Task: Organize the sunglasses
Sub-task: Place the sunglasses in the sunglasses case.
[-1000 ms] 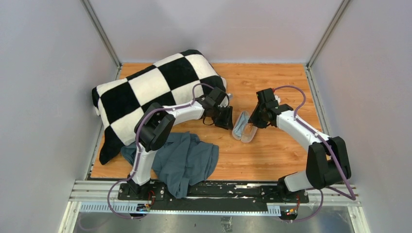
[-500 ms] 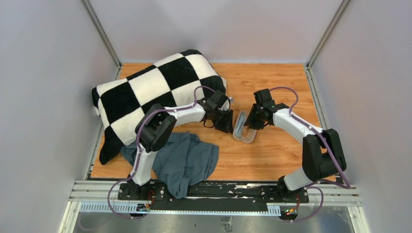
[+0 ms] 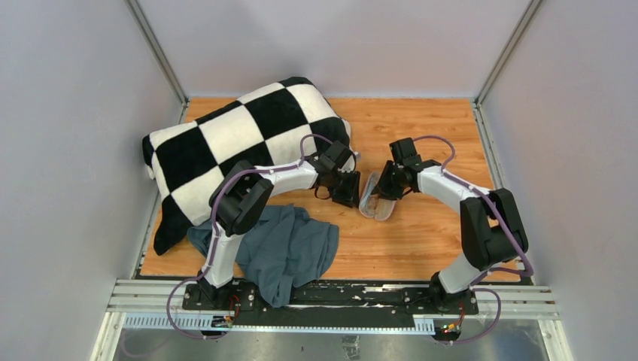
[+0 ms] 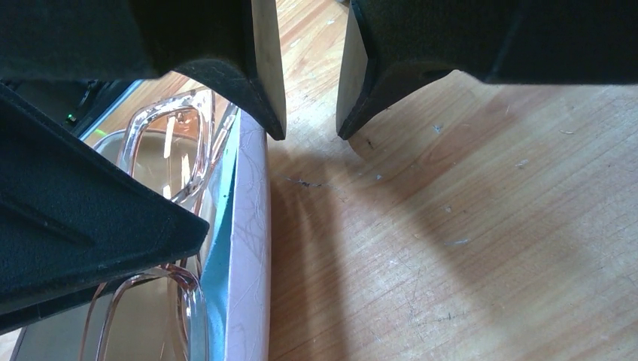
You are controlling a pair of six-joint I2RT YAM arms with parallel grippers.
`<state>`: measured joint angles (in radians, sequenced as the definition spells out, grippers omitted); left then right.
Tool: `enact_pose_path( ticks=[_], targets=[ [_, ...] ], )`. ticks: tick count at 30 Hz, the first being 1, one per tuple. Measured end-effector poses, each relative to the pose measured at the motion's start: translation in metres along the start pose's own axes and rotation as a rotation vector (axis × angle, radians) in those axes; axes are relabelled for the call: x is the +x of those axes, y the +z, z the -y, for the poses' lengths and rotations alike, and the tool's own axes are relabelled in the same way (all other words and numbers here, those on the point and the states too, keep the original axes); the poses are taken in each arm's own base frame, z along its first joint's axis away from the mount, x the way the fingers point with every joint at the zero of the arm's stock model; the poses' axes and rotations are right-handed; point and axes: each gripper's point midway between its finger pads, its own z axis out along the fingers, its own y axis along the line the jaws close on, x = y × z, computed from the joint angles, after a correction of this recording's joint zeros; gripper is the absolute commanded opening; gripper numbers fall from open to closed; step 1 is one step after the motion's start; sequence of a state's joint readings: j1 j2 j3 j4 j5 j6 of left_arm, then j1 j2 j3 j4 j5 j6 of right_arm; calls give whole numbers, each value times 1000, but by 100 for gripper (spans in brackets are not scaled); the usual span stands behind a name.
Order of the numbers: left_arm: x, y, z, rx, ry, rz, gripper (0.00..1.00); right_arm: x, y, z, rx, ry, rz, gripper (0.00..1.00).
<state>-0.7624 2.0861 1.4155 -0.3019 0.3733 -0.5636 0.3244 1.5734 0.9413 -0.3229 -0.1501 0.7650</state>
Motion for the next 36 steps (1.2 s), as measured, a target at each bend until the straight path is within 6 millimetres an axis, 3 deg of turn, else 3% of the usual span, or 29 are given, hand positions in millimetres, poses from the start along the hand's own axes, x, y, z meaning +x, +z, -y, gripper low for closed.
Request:
enact_pose_path(
  ticks=[26,36],
  targets=[
    [6,-3,-3,5,-12,-5,38,-5,26,-10,13,-37,-15,1],
    [12,-27,-33,-53,-55,-7,38,-13,37,-22,-2,-159,-6,2]
  ],
)
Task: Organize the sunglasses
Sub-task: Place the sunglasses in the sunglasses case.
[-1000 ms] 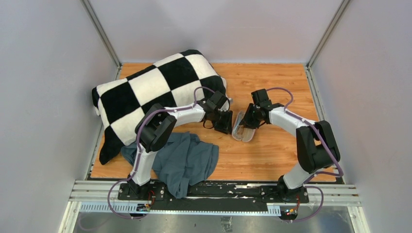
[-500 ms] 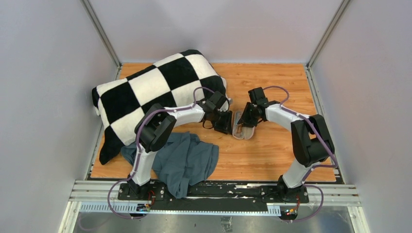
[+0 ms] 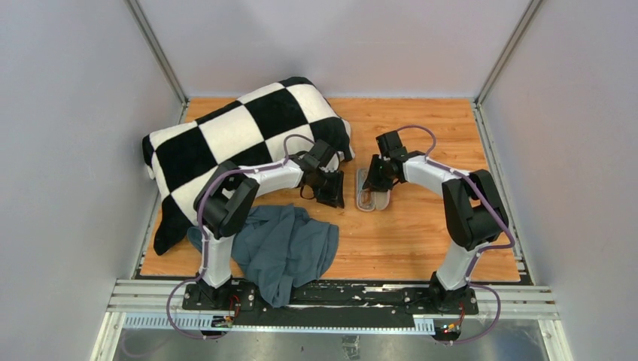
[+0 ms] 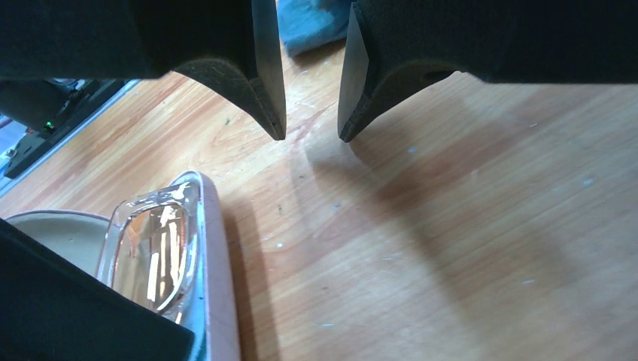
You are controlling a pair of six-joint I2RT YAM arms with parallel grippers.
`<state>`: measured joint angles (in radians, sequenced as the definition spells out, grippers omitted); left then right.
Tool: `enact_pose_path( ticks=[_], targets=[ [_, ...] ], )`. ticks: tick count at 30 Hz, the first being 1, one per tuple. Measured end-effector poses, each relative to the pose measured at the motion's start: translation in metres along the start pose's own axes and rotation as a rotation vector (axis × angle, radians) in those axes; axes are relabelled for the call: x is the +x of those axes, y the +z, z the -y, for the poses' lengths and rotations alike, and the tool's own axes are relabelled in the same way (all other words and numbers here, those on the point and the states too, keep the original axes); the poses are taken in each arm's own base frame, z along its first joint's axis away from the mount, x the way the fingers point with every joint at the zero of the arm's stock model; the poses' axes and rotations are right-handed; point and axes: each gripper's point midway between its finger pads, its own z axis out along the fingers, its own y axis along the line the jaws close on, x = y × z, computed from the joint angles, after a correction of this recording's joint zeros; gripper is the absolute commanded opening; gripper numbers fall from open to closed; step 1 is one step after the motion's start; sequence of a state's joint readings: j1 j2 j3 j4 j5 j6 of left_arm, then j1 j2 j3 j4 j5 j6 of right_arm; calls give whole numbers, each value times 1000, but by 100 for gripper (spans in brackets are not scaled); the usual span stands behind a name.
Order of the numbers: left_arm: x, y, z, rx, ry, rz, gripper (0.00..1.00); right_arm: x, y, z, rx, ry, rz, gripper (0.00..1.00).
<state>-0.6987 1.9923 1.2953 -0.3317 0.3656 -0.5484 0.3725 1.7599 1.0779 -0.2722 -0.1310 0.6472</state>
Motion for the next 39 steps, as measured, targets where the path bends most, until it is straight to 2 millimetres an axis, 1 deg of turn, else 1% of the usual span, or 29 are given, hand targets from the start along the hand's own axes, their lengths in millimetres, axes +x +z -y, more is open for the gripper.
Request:
enact_pose_path(
  ticks=[3,7,13,17,20,22,24,25,27,29,32,34,39],
  targets=[
    [-3,-8,-9,-21,-13,10,38,0,0,0,0,-39,-2,2],
    [-9,-13,-8,-3,-29,30,38,1,0,0,2,-85,1,2],
    [-20,-10,10,111,-85,78,36,2,0,-1,14,-147,14,2],
    [-38,-12,27,195,-117,141,35,3,0,-3,25,-194,26,2],
    [-47,-12,34,229,-138,170,33,4,-1,-4,31,-232,35,2],
    [-50,-9,35,240,-150,176,29,4,-1,-5,34,-255,40,2],
    [-51,-1,33,243,-167,169,28,5,-1,-6,35,-272,42,2],
    [-51,4,31,241,-175,162,25,5,-1,-6,36,-277,44,2],
    [-49,12,26,233,-185,149,23,5,-1,-6,36,-288,45,2],
    [-47,18,22,224,-193,138,18,5,-1,-6,36,-296,46,2],
    [-49,19,23,225,-192,135,15,5,-1,-6,46,-307,51,2],
    [-51,19,24,227,-191,138,10,5,-1,-6,50,-316,55,2],
    [-53,21,25,230,-191,135,7,6,-2,-8,58,-344,63,2]
  ],
)
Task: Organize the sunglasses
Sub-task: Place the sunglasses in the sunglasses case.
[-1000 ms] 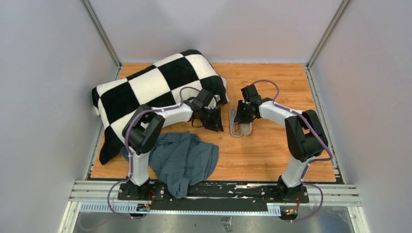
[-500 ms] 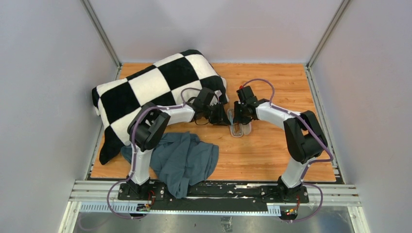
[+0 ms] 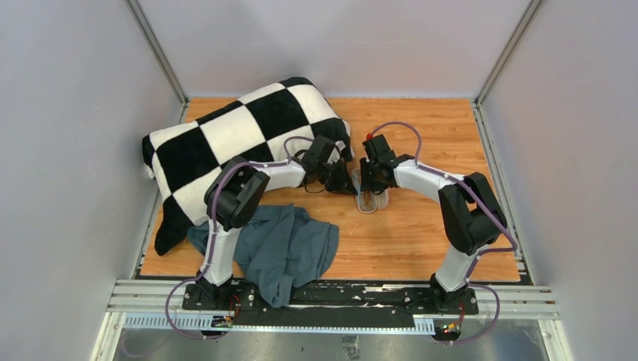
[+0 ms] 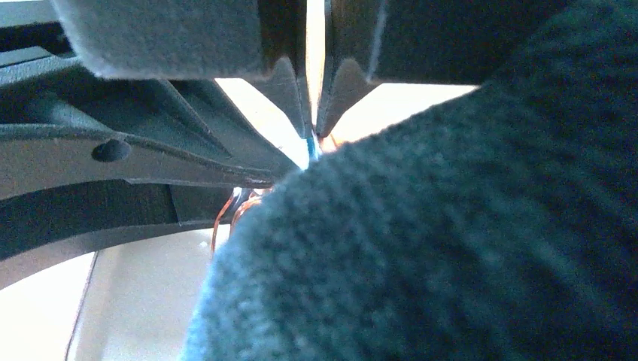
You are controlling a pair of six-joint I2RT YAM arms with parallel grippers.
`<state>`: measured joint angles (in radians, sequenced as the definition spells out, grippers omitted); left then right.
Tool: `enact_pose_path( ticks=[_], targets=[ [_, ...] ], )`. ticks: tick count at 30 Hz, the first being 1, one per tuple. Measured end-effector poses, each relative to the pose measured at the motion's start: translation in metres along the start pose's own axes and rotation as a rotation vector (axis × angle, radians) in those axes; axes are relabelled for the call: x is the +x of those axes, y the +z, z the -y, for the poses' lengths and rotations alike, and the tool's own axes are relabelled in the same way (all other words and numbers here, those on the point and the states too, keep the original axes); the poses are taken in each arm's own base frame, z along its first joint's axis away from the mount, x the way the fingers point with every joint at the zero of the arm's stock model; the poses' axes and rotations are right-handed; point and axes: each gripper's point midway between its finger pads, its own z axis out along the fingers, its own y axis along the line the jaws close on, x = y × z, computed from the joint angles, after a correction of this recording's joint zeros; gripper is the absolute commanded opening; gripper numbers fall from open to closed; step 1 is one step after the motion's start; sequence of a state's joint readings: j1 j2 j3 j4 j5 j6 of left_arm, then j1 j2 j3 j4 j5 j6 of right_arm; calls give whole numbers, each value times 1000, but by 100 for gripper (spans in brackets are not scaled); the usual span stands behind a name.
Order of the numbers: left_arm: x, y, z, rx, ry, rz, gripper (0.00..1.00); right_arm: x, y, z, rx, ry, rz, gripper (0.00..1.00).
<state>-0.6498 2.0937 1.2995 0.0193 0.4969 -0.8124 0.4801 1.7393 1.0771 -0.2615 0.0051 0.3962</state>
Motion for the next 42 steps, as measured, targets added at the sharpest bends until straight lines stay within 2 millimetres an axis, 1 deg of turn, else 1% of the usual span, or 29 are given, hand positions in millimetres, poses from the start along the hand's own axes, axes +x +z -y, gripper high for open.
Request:
enact_pose_path(
  ticks=[1,4,17,20,24,26,34,38,42],
  targets=[
    [0,0,0,0,-1,-2,5,0,0,0,2,-4,2,2],
    [0,1,0,4,-2,-8,3,0,-1,0,8,-17,4,2],
    [3,2,0,9,-7,-32,2,1,0,-4,3,-62,7,4],
    [3,3,-1,10,-10,-36,2,2,1,-5,-5,-77,4,10],
    [4,2,-1,12,-8,-42,2,2,1,-6,-11,-90,3,27],
    [4,2,-1,11,-8,-43,2,2,1,-6,-12,-92,4,31],
    [6,3,1,20,-7,-57,2,4,-9,-6,-15,-99,5,36],
    [7,4,1,23,-6,-61,2,3,-19,-9,-29,-103,12,39],
    [7,4,1,23,-5,-60,2,4,-27,-10,-33,-106,12,39]
  ],
)
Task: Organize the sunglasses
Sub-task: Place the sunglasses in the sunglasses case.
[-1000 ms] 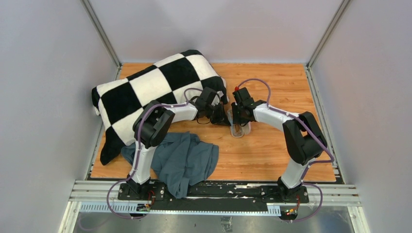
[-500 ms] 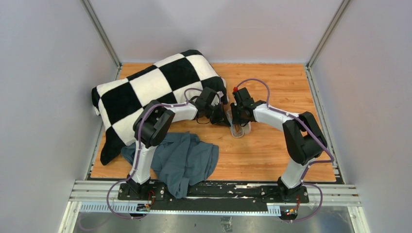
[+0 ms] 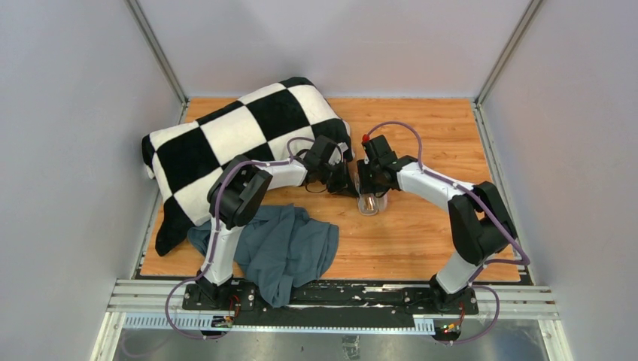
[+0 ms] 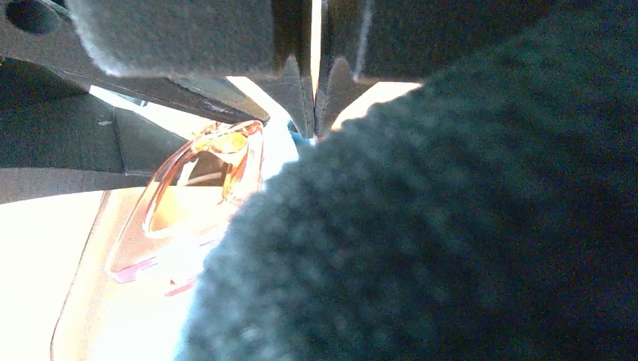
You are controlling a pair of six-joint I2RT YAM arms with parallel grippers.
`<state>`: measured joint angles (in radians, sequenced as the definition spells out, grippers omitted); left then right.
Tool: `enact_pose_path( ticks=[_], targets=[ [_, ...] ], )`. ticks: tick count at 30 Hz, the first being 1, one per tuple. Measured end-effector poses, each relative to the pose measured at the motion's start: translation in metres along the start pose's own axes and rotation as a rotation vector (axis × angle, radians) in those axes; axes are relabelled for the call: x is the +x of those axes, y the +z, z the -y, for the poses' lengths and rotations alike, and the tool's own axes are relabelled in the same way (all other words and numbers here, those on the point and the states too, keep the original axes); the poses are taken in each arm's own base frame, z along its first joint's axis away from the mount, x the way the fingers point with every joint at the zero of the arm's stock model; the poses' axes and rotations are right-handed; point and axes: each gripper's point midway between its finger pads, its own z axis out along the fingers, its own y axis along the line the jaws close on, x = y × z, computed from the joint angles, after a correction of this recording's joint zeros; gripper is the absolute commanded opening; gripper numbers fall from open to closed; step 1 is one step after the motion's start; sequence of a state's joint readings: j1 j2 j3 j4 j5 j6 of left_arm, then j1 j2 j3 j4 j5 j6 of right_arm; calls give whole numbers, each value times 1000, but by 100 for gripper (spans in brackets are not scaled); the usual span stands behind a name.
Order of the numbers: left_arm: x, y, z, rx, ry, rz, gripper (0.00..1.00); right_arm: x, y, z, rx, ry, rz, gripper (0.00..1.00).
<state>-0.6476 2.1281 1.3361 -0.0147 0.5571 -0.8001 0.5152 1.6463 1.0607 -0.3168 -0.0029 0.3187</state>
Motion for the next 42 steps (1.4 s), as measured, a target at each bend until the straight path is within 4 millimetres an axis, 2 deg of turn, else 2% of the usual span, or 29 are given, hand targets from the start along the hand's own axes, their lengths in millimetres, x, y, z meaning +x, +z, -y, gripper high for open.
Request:
enact_pose_path(
  ticks=[15,24,33,42],
  targets=[
    [0,0,0,3,1,0,2,7,7,0,0,-3,-27,44],
    [-1,0,1,7,4,1,1,9,8,-1,1,0,-35,50],
    [-1,0,2,9,6,2,1,13,0,1,16,5,-49,51],
    [-1,0,1,8,8,2,1,5,-12,4,40,17,-16,52]
  ],
)
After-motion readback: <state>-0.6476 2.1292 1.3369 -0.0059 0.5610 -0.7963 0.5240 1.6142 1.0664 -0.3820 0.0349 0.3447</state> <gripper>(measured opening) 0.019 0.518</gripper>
